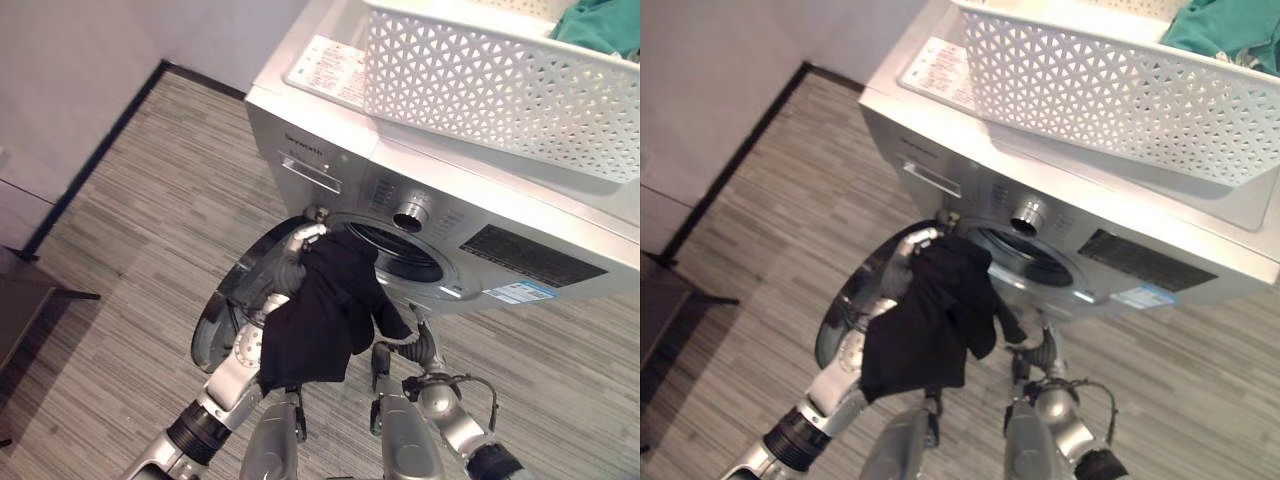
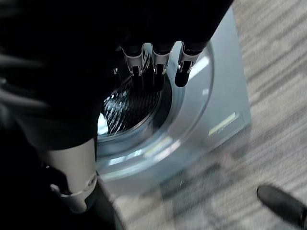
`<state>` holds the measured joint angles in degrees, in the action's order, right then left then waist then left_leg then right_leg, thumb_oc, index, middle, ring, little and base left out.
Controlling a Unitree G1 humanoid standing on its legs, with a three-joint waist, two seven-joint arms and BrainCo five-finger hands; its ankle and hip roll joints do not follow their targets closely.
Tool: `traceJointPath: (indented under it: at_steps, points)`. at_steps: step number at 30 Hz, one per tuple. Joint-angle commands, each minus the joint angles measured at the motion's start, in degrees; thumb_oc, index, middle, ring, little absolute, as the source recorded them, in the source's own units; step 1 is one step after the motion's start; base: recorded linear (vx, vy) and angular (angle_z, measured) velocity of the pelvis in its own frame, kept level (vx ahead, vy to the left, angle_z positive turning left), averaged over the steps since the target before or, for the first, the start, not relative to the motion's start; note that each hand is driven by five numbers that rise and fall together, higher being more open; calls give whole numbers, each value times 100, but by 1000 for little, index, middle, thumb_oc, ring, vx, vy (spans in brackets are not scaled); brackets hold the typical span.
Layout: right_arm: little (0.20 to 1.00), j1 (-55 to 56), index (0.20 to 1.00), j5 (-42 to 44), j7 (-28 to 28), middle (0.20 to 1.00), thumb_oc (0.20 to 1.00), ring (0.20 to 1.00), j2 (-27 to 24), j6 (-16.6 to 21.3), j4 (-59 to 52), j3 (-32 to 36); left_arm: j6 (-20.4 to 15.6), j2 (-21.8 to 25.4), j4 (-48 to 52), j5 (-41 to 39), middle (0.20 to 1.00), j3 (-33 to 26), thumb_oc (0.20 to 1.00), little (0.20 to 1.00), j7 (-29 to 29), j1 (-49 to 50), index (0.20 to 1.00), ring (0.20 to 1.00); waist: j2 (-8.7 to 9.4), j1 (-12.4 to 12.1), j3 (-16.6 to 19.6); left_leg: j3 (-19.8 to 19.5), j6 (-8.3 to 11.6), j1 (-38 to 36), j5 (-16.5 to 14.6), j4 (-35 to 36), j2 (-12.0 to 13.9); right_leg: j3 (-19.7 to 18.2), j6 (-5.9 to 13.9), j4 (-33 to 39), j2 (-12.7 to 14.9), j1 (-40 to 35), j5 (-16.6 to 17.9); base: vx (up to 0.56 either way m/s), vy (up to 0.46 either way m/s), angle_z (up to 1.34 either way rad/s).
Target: Grab the laundry basket,head to the washer,open it,put in the laundry and shut it.
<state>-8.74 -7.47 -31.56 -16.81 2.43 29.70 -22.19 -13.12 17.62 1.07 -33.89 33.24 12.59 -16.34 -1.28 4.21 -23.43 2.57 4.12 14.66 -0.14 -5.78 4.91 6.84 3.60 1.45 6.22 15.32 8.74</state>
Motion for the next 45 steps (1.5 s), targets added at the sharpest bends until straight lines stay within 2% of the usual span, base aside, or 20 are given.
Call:
traceJointPath:
  at_steps: [1, 8, 11, 12, 13, 14, 17, 22, 28, 29, 33, 35, 36, 37, 41, 43, 44, 45]
  points:
    - [1000, -83, 1000, 241, -454, 1000, 1000, 1000, -302, 5, -233, 230, -207, -372, -127, -454, 200, 217, 200, 200, 111, -394, 200, 200, 51, 97, 105, 246, -110, 298, 178, 104, 237, -15, 15, -1082, -28, 119, -1377, -62, -87, -3]
    - [1000, -348, 1000, 407, -743, 1000, 1000, 1000, -131, -43, -85, 122, -134, -803, -1159, -461, 200, 310, 200, 200, 341, -906, 200, 200, 249, 157, -146, 280, -55, 790, 450, 403, 332, 47, 27, -1024, -141, 718, -1243, -50, -91, 4]
    - [1000, -325, 1000, 518, -834, 1000, 1000, 1000, -103, -53, 19, 168, -157, -951, -1402, -490, 200, 343, 200, 200, 414, -1050, 200, 200, 284, 199, -229, 383, -26, 1067, 422, 177, 321, 179, 32, -974, -85, 799, -1212, -35, -88, 4]
    - [1000, -285, 1000, 598, -875, 1000, 1000, 1000, -94, -56, 50, 213, -160, -1042, -1495, -542, 200, 366, 200, 200, 442, -1111, 200, 200, 288, 251, -296, 557, 21, 1196, 240, -125, 305, 225, 57, -985, -41, 751, -1315, -9, -91, 15]
    - [1000, -209, 1000, 691, -923, 1000, 1000, 1000, -91, -42, 76, 286, -177, -1144, -1624, -614, 200, 394, 200, 200, 473, -1188, 200, 200, 289, 359, -371, 1052, 5, 1383, 129, -471, 356, 338, 32, -1003, 32, 776, -1329, -32, -32, 56]
    - [1000, -47, 1000, 688, -855, 1000, 1000, 1000, -92, -75, 82, 272, -187, -1221, -1813, -696, 200, 330, 200, 200, 473, -1244, 200, 200, 279, 526, -436, 1793, -85, 1381, -42, -575, 454, 403, 19, -1166, 33, 999, -1340, -64, 20, 91]
    - [1000, 37, 1000, 537, -848, 1000, 1000, 1000, -148, -125, 130, 175, -247, -1239, -1855, -739, 200, 259, 200, 200, 588, -1295, 200, 200, 346, 522, -447, 1734, -83, 1583, -42, -551, 390, 312, 30, -1282, -43, 1250, -1315, -42, 129, 31]
    - [1000, 325, 1000, 775, -993, 1000, 1000, 1000, -15, -68, 322, 364, -280, -1374, -2272, -791, 200, 132, 200, 200, 785, -1643, 200, 200, 497, 658, -444, 1741, -165, 1960, -141, -633, 336, 305, 77, -1389, 61, 1597, -1212, 8, 57, -13]
    - [1000, 281, 1000, 1016, -1150, 1000, 1000, 1000, 73, 43, 348, 591, -340, -1407, -2391, -832, 200, -9, 200, 200, 895, -1816, 200, 200, 565, 670, -384, 1735, -262, 2167, -264, -654, 216, 216, 188, -1296, 113, 1705, -1110, 41, 109, -2]
    - [1000, 121, 1000, 1286, -1315, 1000, 1000, 1000, 146, 118, 451, 846, -354, -1410, -2444, -787, 200, -61, 200, 200, 941, -2007, 200, 200, 596, 681, -345, 1759, -354, 2274, -375, -667, 109, 155, 280, -1210, 154, 1745, -1032, 53, 140, -8]
    - [1000, -97, 1000, 1869, -1668, 1000, 1000, 1000, 274, 245, 591, 1334, -323, -1468, -2480, -878, 200, -84, 200, 200, 1025, -2247, 200, 200, 636, 708, -321, 1768, -485, 2267, -576, -682, -23, 108, 426, -1251, 219, 1781, -987, 57, 185, -9]
    - [1000, -175, 1000, 2227, -1873, 1000, 1000, 1000, 301, 285, 842, 1616, -328, -1549, -2514, -949, 200, -86, 200, 200, 1127, -2481, 200, 200, 681, 786, -466, 1675, -688, 2254, -812, -905, -129, -144, 596, -1814, 217, 2090, -814, 11, 193, -11]
    - [1000, -193, 1000, 2235, -1870, 1000, 1000, 1000, 294, 292, 856, 1621, -329, -1553, -2520, -950, 200, -87, 200, 200, 1129, -2498, 200, 200, 679, 780, -471, 1680, -697, 2269, -828, -924, -130, -155, 605, -1847, 223, 2116, -827, 14, 158, -22]
    - [1000, -173, 1000, 2507, -1850, 1000, 1000, 1000, 292, 317, 1061, 1730, -375, -1601, -2559, -1028, 200, -133, 200, 200, 1197, -2621, 200, 200, 629, 887, -549, 1570, -849, 2294, -933, -1110, -182, -417, 601, -2267, 99, 2336, -862, 23, 105, -23]
    - [1000, -182, 1000, 2828, -1772, 1000, 1000, 1000, 357, 383, 1478, 1726, -399, -1811, -2728, -1086, 200, -175, 200, 200, 1175, -2880, 200, 200, 486, 957, -631, 1485, -903, 2231, -1084, -1186, -300, -637, 513, -2232, 17, 2509, -970, 86, 104, -16]
    - [1000, -129, 1000, 2834, -1655, 1000, 1000, 1000, 412, 277, 1610, 1569, -416, -1978, -2857, -1073, 200, -227, 200, 200, 1160, -3033, 200, 200, 391, 1015, -636, 1437, -855, 2173, -1198, -1174, -399, -849, 543, -1783, 81, 2838, -737, 173, 51, 11]
    - [1000, -160, 1000, 2878, -1609, 1000, 1000, 1000, 450, 202, 1791, 1482, -456, -2061, -3002, -1091, 200, -240, 200, 200, 1198, -3136, 200, 200, 347, 1030, -636, 1393, -837, 2161, -1292, -1243, -416, -950, 592, -1260, 211, 3048, -568, 199, -17, 8]
    - [1000, -174, 1000, 2906, -1584, 1000, 1000, 1000, 474, 158, 1900, 1420, -473, -2125, -3086, -1109, 200, -242, 200, 200, 1211, -3168, 200, 200, 331, 1035, -636, 1360, -839, 2140, -1366, -1334, -442, -1000, 624, -1046, 269, 3118, -487, 145, -39, 2]
